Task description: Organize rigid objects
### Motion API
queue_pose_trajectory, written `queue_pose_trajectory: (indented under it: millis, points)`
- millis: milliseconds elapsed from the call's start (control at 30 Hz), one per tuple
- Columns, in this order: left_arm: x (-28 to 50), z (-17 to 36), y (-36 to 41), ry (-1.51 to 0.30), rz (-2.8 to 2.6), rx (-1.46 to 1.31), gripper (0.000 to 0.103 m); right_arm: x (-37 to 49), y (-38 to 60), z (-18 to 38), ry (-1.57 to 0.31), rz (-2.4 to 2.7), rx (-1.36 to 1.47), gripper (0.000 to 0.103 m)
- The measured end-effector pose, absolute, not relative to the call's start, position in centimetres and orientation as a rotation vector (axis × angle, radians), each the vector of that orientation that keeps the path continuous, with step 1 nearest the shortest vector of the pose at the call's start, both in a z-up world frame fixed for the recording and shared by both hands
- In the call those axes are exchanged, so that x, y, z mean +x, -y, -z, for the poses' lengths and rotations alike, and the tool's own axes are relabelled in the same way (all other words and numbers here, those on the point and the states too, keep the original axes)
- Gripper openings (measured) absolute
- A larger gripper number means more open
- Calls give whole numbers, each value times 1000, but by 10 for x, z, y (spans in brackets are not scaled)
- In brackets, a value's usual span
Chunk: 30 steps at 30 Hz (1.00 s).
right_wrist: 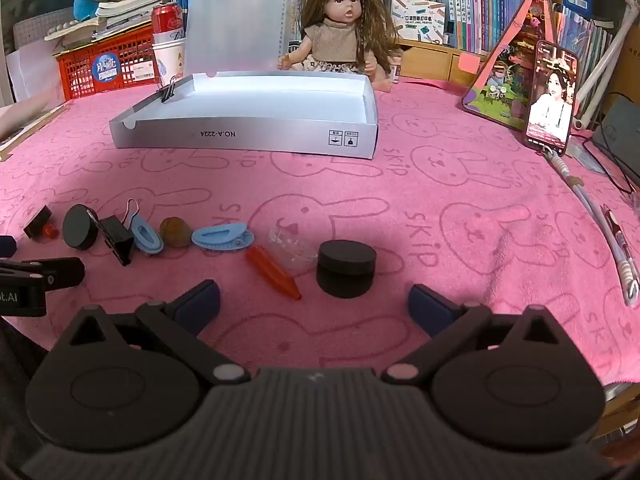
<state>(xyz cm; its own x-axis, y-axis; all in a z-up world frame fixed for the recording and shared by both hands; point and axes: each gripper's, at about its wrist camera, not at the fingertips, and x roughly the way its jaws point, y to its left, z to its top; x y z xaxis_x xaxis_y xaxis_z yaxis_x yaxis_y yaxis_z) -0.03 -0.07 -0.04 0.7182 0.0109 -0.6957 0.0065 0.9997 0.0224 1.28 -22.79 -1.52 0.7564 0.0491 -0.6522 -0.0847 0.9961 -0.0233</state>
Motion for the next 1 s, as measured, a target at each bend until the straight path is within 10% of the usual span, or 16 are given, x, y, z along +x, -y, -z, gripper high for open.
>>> queue_pose_trajectory:
  millis: [1000]
  points:
    - [3,1,0,-798,-4,10,103,13,227,15,-708,-73,-53,103]
